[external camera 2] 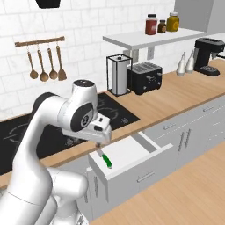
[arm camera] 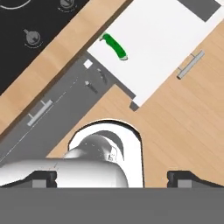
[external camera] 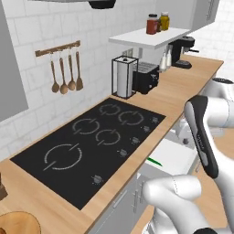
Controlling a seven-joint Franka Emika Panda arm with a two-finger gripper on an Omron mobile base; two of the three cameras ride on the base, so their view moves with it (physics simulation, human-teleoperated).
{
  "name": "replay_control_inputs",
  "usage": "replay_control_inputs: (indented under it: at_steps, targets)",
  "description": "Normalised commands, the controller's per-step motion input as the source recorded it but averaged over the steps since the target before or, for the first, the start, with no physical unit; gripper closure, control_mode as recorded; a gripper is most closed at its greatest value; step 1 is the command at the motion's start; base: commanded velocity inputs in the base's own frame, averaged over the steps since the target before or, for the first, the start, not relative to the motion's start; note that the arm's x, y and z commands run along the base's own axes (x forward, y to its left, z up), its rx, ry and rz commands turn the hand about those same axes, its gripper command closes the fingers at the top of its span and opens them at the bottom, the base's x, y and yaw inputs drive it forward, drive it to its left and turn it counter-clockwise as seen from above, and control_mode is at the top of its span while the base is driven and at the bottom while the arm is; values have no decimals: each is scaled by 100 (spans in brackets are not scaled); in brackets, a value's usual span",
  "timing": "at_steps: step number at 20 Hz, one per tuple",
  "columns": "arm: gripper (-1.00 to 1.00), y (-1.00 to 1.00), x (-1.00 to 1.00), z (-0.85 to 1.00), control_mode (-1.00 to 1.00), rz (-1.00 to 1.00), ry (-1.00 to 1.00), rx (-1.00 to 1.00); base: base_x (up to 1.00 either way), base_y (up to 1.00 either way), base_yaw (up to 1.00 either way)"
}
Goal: Pick up the knife from the drawer and place it on the cutting board. Then place the meat from the plate to the cutting board.
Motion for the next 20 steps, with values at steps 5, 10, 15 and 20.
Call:
replay_control_inputs:
  at_steps: [5,10,15,20]
  targets:
    - [-100,-51,23,-39,-100,-9,14,0,0,0,0]
    - [-100,-41,17,-42,-100,-8,13,0,0,0,0]
    - [-100,-30,31,-44,-100,-6,9,0,0,0,0]
    - [-100,-34,35,-31,-100,-3,13,0,0,0,0]
